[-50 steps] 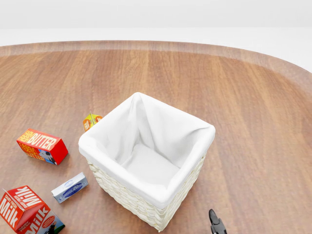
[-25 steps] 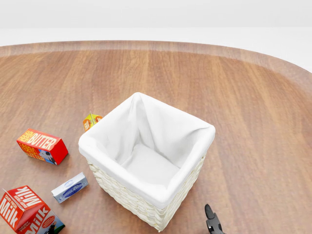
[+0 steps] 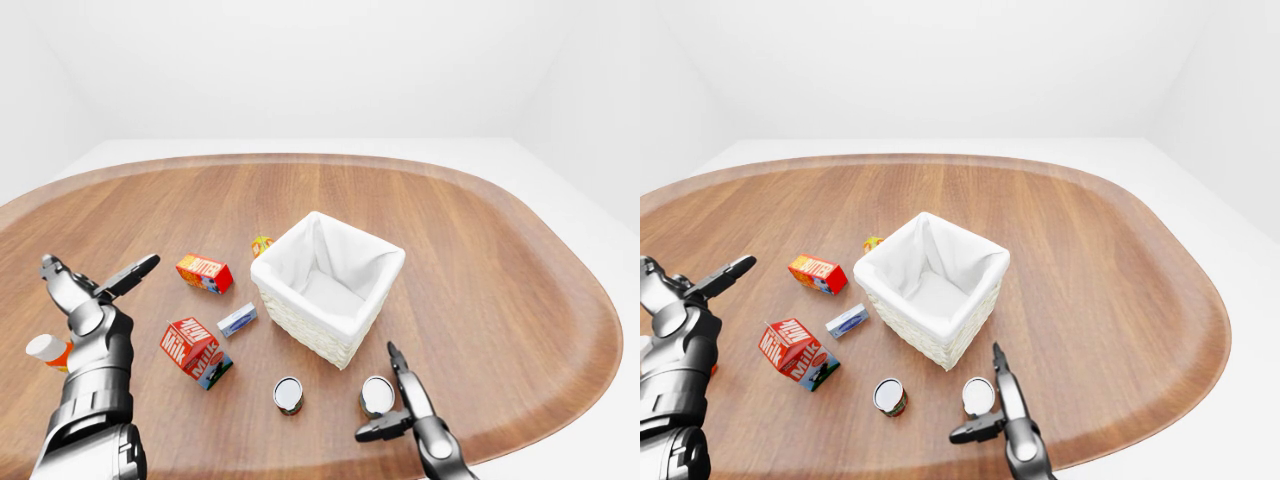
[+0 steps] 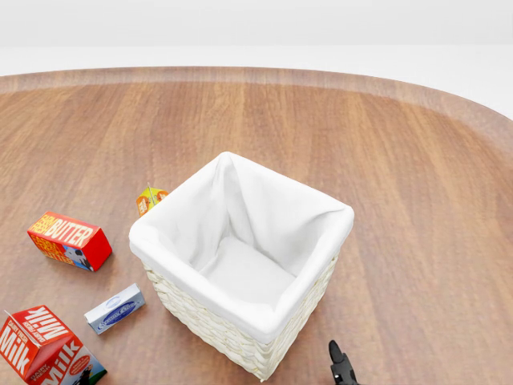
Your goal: Pick up the alphabet soup, and put it in the basket.
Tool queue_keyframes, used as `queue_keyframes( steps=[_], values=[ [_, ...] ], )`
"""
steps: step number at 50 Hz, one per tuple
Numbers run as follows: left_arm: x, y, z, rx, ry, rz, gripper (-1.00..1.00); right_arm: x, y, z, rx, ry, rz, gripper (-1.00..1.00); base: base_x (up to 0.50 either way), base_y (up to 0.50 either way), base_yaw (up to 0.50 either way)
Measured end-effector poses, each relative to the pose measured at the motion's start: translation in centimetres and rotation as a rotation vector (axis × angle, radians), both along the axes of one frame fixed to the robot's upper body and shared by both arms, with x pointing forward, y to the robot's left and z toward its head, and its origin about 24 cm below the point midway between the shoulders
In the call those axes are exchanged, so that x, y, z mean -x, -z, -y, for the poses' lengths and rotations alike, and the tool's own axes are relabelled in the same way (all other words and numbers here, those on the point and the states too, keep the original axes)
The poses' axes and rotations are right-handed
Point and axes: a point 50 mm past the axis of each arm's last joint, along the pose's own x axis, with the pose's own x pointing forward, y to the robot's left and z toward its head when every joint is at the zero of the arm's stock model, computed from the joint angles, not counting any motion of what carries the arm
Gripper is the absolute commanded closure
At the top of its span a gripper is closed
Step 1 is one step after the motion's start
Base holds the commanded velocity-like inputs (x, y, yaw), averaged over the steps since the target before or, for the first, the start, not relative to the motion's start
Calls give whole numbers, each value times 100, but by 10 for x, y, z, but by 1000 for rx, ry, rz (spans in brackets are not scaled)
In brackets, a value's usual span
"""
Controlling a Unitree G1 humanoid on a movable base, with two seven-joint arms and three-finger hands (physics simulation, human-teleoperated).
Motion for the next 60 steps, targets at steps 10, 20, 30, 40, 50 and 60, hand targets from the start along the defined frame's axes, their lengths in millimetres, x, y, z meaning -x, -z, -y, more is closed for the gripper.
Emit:
queue_keyframes(
  steps=[10, 20, 30, 40, 50, 60],
  values=[
    [0, 1, 0, 1, -1, -3, -100, 0, 0, 0, 7, 0, 2, 10, 0, 0, 0],
    [-1, 2, 1, 5, 1, -9, -100, -2, -1, -1, -15, -4, 3, 100, 0, 0, 0],
    [-1, 2, 1, 6, 2, -10, -100, -1, -2, 2, 45, -20, 13, 100, 0, 0, 0],
    [-1, 3, 1, 7, 2, -12, -100, 6, -9, 5, 79, -21, 40, 100, 0, 0, 0],
    [0, 2, 1, 4, 0, -9, -100, 8, -34, 7, 13, 18, 137, 100, 0, 0, 0],
    [0, 1, 0, 0, -2, -6, -100, 8, -66, 8, -20, 9, 266, 100, 0, 0, 0]
  ],
)
